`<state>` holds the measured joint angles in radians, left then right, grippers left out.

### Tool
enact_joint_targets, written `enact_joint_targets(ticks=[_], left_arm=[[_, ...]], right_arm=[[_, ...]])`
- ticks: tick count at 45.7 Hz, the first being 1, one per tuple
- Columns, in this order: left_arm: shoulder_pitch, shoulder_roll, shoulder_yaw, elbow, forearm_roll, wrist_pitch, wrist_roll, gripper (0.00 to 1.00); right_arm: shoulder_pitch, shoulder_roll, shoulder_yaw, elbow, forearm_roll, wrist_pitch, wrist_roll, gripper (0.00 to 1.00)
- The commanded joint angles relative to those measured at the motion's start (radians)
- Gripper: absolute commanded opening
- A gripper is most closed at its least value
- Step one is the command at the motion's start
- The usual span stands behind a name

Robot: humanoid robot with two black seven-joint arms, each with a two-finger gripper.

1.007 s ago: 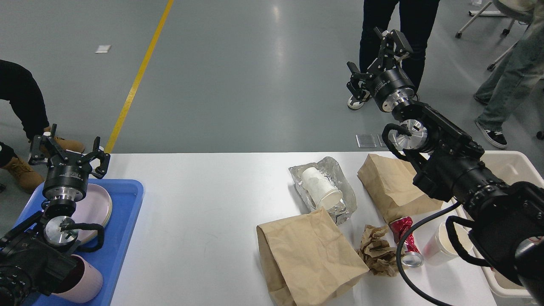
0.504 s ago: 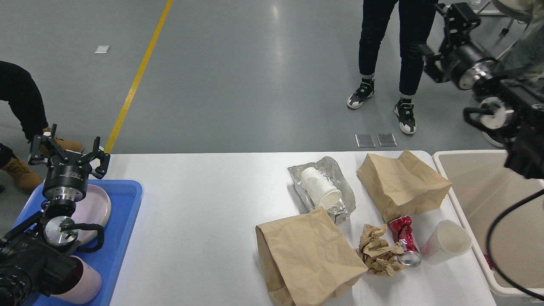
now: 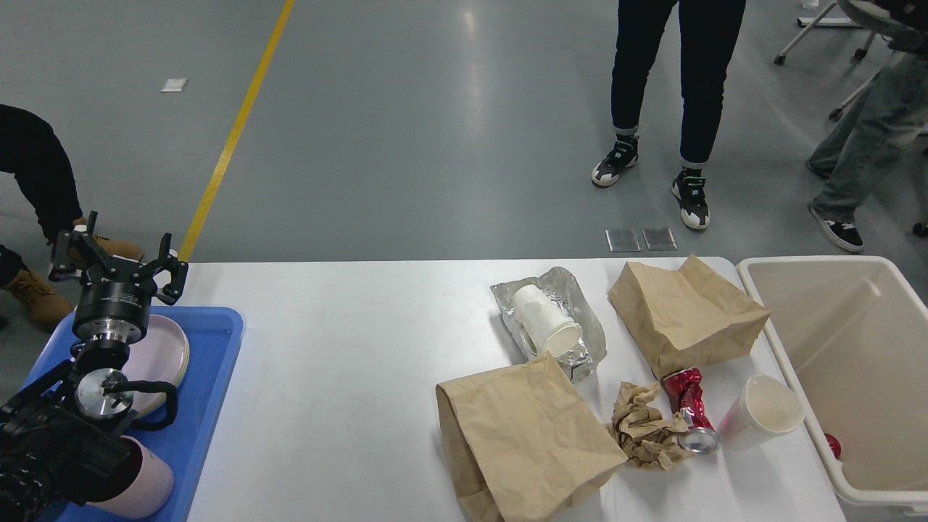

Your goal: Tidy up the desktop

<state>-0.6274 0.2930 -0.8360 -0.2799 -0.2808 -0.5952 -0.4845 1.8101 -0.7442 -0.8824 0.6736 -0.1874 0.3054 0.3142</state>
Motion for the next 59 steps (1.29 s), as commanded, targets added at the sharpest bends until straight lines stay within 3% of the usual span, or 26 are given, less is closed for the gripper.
enact_joint_targets(ticks=[1, 9, 20, 39, 59], left_arm=[[0.000, 0.000, 0.000, 0.001, 0.000, 0.000, 0.000, 0.96], [0.000, 0.000, 0.000, 0.001, 0.000, 0.000, 0.001, 0.96], [0.000, 0.000, 0.000, 0.001, 0.000, 0.000, 0.000, 0.96], [0.000, 0.000, 0.000, 0.001, 0.000, 0.000, 0.000, 0.96], [0.000, 0.000, 0.000, 0.001, 0.000, 0.000, 0.000, 0.96]], right_arm=[[0.094, 0.017, -0.125, 0.055, -0.001, 0.027, -0.001, 1.00], [0.159, 0.146, -0.326, 0.106, -0.003, 0.167, -0.001, 1.00], [0.288, 0.345, -0.515, 0.221, -0.009, 0.231, -0.003, 1.00], [0.425, 0.540, -0.523, 0.354, -0.009, 0.537, -0.001, 1.00], [0.443, 0.578, -0.501, 0.369, -0.009, 0.554, -0.001, 1.00]])
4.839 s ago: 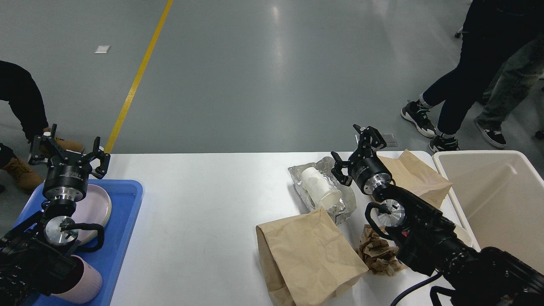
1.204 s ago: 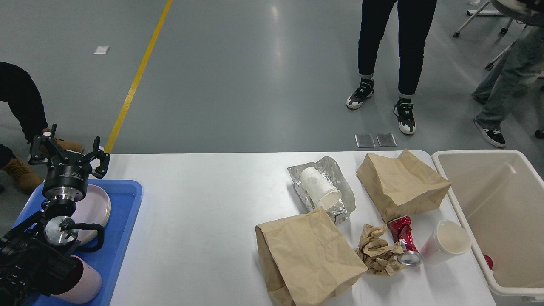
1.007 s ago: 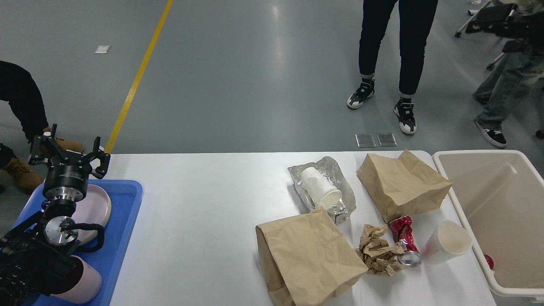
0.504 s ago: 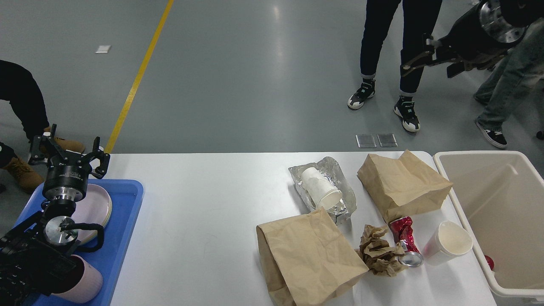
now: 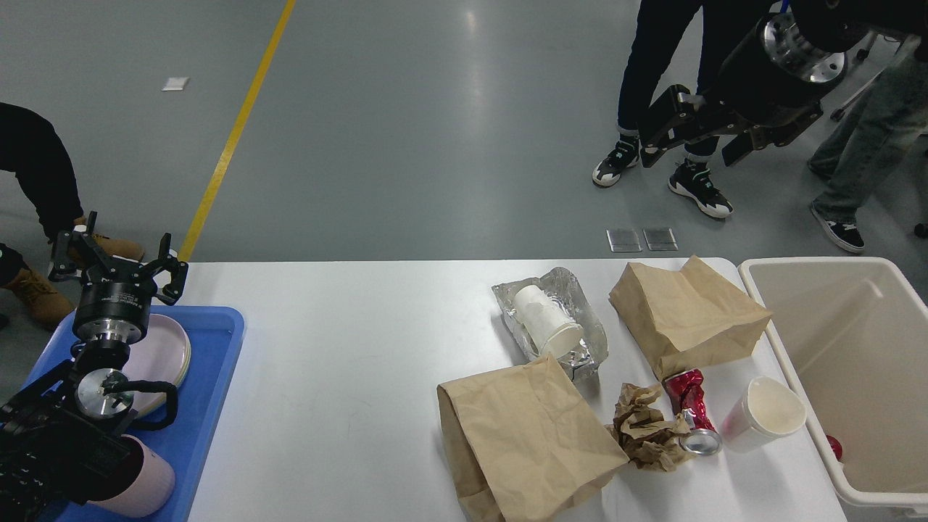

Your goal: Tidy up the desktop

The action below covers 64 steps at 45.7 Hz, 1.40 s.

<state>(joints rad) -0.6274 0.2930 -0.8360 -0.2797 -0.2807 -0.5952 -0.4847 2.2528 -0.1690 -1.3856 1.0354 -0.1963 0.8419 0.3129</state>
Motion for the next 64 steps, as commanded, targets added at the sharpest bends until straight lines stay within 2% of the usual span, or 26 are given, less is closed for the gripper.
enact_joint_targets(ticks=[1, 4, 7, 22, 32, 41, 47, 57, 64], left_arm=[[0.000, 0.000, 0.000, 0.001, 0.000, 0.000, 0.000, 0.96], [0.000, 0.000, 0.000, -0.001, 0.000, 0.000, 0.001, 0.96], [0.000, 0.000, 0.000, 0.001, 0.000, 0.000, 0.000, 0.96], [0.000, 0.000, 0.000, 0.001, 0.000, 0.000, 0.000, 0.96], [0.000, 0.000, 0.000, 0.001, 0.000, 0.000, 0.000, 0.96], [0.000, 0.000, 0.000, 0.001, 0.000, 0.000, 0.000, 0.96], [0.000, 0.000, 0.000, 0.001, 0.000, 0.000, 0.000, 0.96], [0.000, 0.000, 0.000, 0.001, 0.000, 0.000, 0.001, 0.96], [0.000, 0.000, 0.000, 0.001, 0.000, 0.000, 0.000, 0.96]], right_arm=[[0.001, 0.005, 0.000, 0.015, 0.000, 0.022, 0.000, 1.00], [0.010, 0.003, -0.004, 0.034, 0.000, 0.046, -0.001, 1.00], [0.019, 0.005, -0.003, 0.037, 0.000, 0.118, -0.001, 1.00], [0.025, 0.003, -0.030, 0.020, -0.049, 0.118, -0.005, 1.00], [0.019, -0.006, -0.101, -0.046, -0.055, 0.118, -0.005, 1.00], [-0.005, -0.049, -0.184, -0.008, -0.071, 0.118, -0.006, 1.00], [-0.045, -0.109, -0.182, 0.028, -0.083, 0.118, -0.006, 1.00], [-0.231, -0.150, -0.164, -0.080, -0.016, 0.118, -0.006, 1.00], [-0.324, -0.175, -0.141, -0.097, 0.087, -0.053, -0.011, 1.00]])
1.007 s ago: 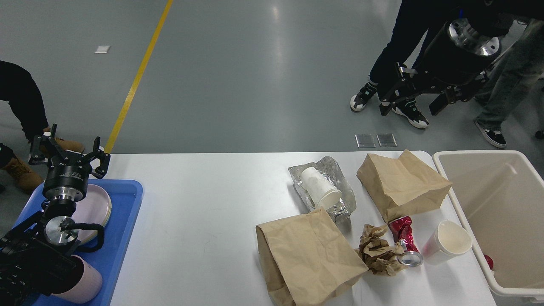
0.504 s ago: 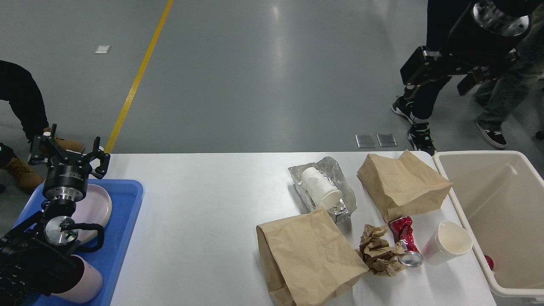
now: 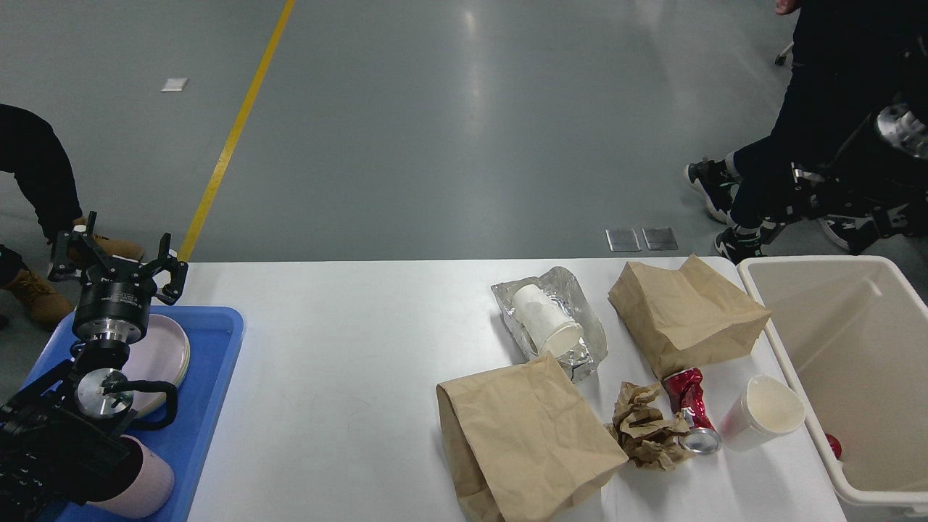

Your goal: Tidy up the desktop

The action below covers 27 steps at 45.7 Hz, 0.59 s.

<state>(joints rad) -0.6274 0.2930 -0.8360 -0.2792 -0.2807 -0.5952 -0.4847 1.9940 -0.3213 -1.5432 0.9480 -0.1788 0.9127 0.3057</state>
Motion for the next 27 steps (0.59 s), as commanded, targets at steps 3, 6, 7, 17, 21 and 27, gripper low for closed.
enact_joint_targets(ticks=[3, 6, 7, 17, 21, 27], left_arm=[[0.000, 0.000, 0.000, 0.000, 0.000, 0.000, 0.000, 0.96], [0.000, 0.000, 0.000, -0.001, 0.000, 0.000, 0.000, 0.96], [0.000, 0.000, 0.000, 0.000, 0.000, 0.000, 0.000, 0.96], [0.000, 0.000, 0.000, 0.000, 0.000, 0.000, 0.000, 0.96], [0.000, 0.000, 0.000, -0.001, 0.000, 0.000, 0.000, 0.96], [0.000, 0.000, 0.000, -0.001, 0.000, 0.000, 0.000, 0.96]], right_arm=[[-0.110, -0.044, 0.034, -0.009, 0.108, -0.190, -0.011, 1.00], [-0.156, -0.051, 0.049, -0.014, 0.151, -0.247, -0.023, 1.00], [-0.178, -0.051, 0.055, -0.020, 0.166, -0.270, -0.030, 1.00], [-0.415, -0.053, 0.173, -0.097, 0.294, -0.465, -0.187, 1.00], [-0.494, -0.056, 0.250, -0.130, 0.302, -0.537, -0.260, 0.95], [-0.624, -0.056, 0.380, -0.176, 0.297, -0.629, -0.341, 0.97]])
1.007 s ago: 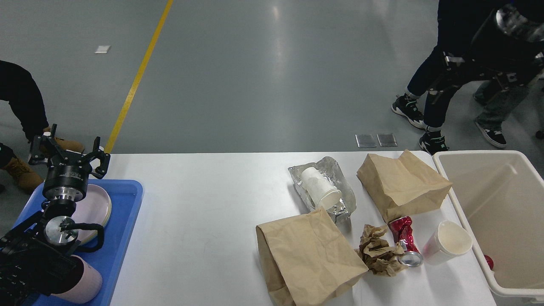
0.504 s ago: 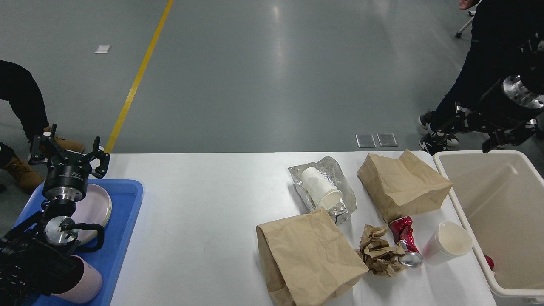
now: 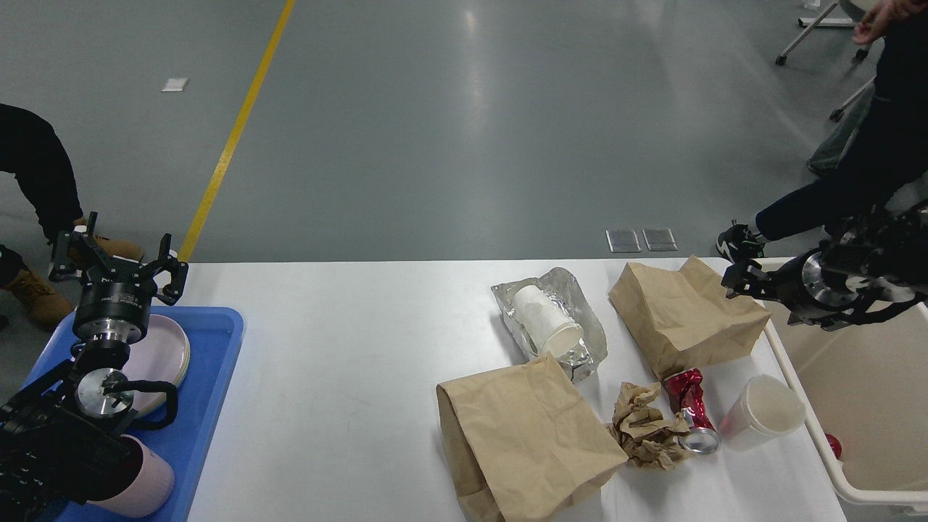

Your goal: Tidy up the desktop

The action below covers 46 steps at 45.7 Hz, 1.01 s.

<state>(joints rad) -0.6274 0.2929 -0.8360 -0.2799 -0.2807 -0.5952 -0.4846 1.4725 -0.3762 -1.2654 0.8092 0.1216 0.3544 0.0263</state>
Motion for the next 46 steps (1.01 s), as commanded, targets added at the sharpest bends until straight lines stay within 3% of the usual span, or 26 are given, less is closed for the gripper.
enact_joint_targets(ticks=[1, 28, 32, 37, 42, 44, 46], left_arm=[[0.000, 0.000, 0.000, 0.001, 0.000, 0.000, 0.000, 0.96], [0.000, 0.000, 0.000, 0.001, 0.000, 0.000, 0.000, 0.96], [0.000, 0.000, 0.000, -0.001, 0.000, 0.000, 0.000, 0.96], [0.000, 0.000, 0.000, 0.001, 0.000, 0.000, 0.001, 0.96], [0.000, 0.000, 0.000, 0.001, 0.000, 0.000, 0.000, 0.96], [0.000, 0.000, 0.000, -0.001, 0.000, 0.000, 0.000, 0.96], [0.000, 0.000, 0.000, 0.001, 0.000, 0.000, 0.000, 0.96]], right_arm=[[-0.118, -0.001, 0.119, -0.045, -0.005, -0.074, -0.065, 0.97], [-0.284, 0.080, 0.294, -0.214, -0.022, -0.103, -0.068, 0.98], [-0.291, 0.099, 0.296, -0.231, -0.048, -0.101, -0.068, 0.80], [-0.287, 0.100, 0.296, -0.229, -0.112, -0.084, -0.068, 0.39], [-0.274, 0.100, 0.296, -0.220, -0.165, -0.068, -0.068, 0.17], [-0.267, 0.100, 0.296, -0.219, -0.175, -0.039, -0.068, 0.02], [-0.258, 0.099, 0.294, -0.219, -0.180, 0.015, -0.068, 0.00]])
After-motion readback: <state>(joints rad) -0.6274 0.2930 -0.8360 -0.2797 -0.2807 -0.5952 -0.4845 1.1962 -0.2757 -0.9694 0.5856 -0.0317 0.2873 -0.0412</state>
